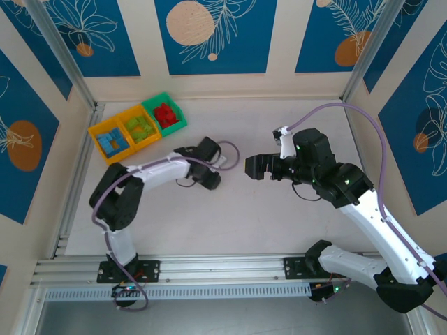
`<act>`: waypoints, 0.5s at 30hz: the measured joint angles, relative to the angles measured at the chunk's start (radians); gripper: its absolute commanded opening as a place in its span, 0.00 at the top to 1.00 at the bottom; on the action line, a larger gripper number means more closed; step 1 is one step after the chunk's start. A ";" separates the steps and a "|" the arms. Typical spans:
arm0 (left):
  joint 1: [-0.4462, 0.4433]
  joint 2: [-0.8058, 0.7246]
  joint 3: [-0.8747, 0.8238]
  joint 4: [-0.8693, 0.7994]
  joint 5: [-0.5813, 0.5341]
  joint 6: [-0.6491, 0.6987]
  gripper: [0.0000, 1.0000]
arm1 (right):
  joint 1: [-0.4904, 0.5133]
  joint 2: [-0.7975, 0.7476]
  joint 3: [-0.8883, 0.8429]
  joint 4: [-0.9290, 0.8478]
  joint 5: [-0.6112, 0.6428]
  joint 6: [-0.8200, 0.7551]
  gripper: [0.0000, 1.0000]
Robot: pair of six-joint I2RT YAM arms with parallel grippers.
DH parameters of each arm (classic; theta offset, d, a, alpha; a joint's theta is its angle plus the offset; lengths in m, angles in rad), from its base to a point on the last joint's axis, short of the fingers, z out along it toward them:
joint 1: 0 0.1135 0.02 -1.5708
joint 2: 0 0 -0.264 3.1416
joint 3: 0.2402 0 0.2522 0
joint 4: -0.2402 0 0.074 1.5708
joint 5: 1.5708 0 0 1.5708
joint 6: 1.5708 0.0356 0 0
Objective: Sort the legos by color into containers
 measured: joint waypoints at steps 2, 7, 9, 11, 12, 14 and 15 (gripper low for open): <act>0.088 -0.032 0.014 0.001 -0.002 -0.032 0.73 | 0.000 0.004 0.000 0.007 -0.004 0.004 0.01; 0.344 -0.032 0.133 -0.008 -0.068 -0.106 0.72 | 0.000 0.023 0.000 0.031 -0.015 0.011 0.01; 0.422 -0.013 0.197 -0.011 -0.112 -0.122 0.72 | 0.000 0.029 0.000 0.034 -0.016 0.014 0.00; 0.489 0.022 0.269 -0.011 -0.152 -0.133 0.71 | 0.000 0.033 0.000 0.039 -0.016 0.015 0.01; 0.523 0.051 0.315 -0.012 -0.168 -0.142 0.71 | 0.000 0.034 0.000 0.041 -0.016 0.015 0.01; 0.570 0.110 0.399 -0.019 -0.184 -0.152 0.71 | 0.000 0.034 0.000 0.043 -0.016 0.015 0.00; 0.592 0.146 0.445 -0.026 -0.187 -0.157 0.71 | 0.000 0.035 0.000 0.044 -0.018 0.015 0.00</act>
